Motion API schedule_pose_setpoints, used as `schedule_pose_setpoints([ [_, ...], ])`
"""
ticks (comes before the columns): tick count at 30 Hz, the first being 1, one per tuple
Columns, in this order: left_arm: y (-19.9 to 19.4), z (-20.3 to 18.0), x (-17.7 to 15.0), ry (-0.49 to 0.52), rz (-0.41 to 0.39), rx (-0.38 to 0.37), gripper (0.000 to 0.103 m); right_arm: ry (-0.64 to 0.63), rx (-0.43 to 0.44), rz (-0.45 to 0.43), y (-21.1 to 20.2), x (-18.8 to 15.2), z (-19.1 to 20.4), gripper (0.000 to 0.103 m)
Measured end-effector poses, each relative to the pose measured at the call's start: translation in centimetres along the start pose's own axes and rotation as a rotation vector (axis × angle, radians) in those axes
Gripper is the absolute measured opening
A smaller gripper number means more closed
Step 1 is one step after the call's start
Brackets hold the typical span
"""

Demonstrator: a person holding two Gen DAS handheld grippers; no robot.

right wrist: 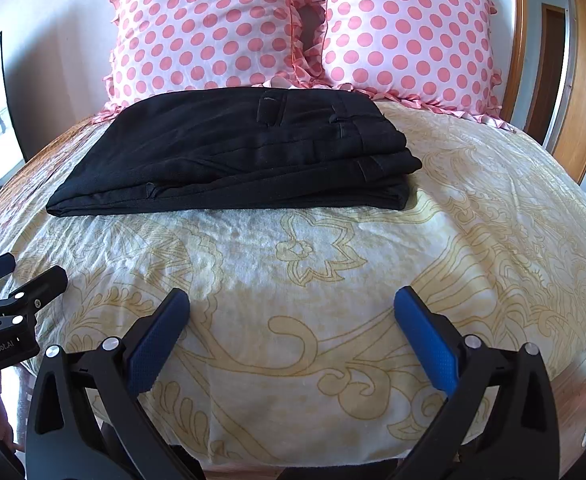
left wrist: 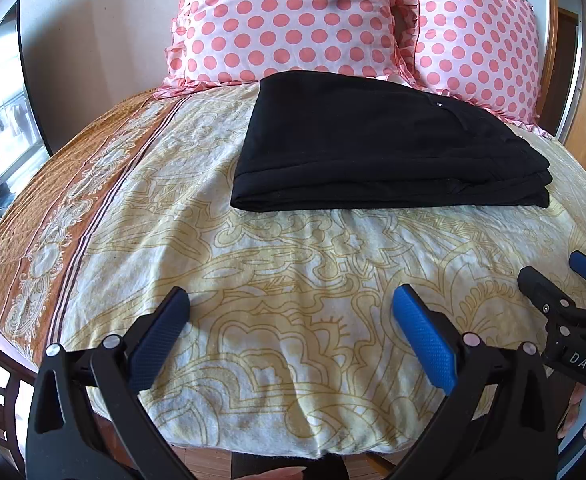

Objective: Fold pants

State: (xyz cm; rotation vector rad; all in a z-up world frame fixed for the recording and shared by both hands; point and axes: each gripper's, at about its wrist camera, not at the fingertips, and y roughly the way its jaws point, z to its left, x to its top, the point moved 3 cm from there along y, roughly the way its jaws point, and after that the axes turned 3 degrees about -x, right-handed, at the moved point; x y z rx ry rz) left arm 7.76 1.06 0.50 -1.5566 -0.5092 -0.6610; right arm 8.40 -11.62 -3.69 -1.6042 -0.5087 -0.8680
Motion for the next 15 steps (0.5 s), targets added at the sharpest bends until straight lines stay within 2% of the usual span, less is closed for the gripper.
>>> schedule_pose_setpoints([
  [15, 0.01, -0.01, -0.01, 0.000, -0.002, -0.002, 0.101, 0.001, -0.002, -0.001, -0.09, 0.07, 0.09, 0.102],
])
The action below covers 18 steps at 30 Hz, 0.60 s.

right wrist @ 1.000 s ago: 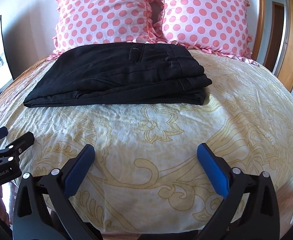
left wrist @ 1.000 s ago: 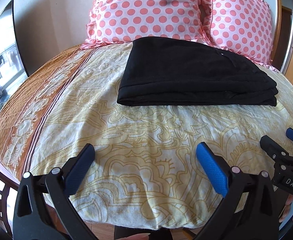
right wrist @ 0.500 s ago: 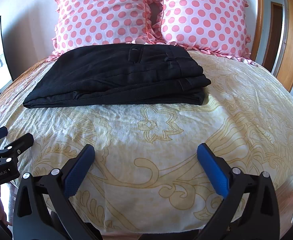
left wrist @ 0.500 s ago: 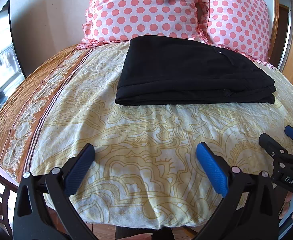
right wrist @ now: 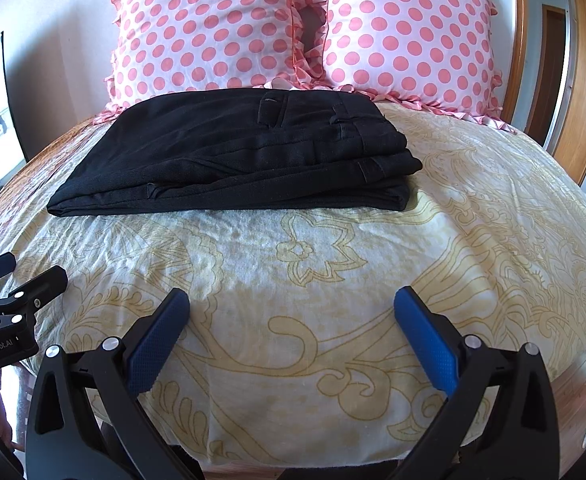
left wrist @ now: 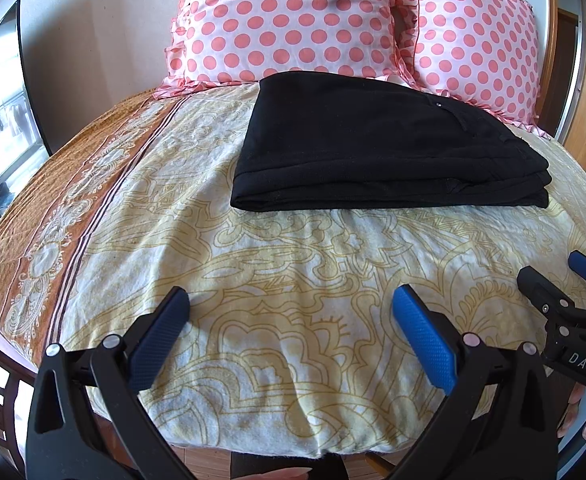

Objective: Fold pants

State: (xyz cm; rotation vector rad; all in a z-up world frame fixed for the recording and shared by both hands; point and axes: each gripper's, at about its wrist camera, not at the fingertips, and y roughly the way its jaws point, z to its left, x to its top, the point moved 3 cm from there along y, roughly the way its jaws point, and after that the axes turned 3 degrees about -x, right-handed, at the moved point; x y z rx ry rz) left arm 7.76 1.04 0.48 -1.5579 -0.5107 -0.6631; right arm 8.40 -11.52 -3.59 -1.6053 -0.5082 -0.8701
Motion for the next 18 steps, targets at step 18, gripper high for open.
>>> schedule_pose_setpoints([
  [18, 0.03, 0.03, 0.01, 0.000, 0.000, -0.001, 0.101, 0.001, -0.002, -0.002, -0.05, -0.02, 0.13, 0.102],
])
